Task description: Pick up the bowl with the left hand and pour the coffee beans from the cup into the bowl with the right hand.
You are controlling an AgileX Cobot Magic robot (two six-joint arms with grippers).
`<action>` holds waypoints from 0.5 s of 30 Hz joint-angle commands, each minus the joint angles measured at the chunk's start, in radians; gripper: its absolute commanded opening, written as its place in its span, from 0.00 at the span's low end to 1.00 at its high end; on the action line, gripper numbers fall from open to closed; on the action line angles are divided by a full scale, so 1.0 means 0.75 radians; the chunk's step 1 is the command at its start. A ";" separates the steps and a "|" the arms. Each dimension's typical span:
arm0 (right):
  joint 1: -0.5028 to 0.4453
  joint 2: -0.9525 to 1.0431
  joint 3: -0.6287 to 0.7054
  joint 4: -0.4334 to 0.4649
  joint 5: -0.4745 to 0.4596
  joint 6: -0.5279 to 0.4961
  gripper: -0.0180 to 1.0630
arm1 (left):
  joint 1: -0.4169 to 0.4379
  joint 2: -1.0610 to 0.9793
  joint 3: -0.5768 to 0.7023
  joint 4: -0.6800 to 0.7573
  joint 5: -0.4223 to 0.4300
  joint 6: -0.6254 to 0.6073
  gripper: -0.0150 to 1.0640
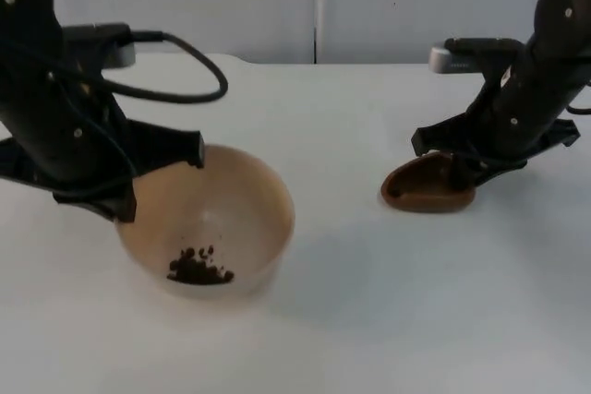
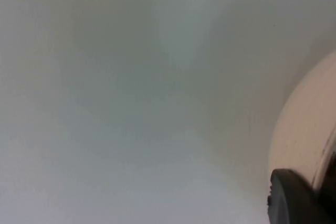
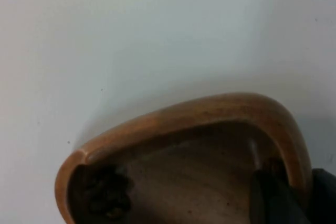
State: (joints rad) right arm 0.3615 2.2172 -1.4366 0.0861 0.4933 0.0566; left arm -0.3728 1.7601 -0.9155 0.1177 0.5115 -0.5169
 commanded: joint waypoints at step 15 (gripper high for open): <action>-0.007 0.000 0.001 0.002 -0.028 0.003 0.06 | 0.003 0.090 0.002 0.013 -0.029 0.008 0.02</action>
State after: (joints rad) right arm 0.3615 2.2187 -1.4366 0.0877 0.4775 0.0566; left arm -0.3728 1.8207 -0.9155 0.1233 0.4918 -0.5128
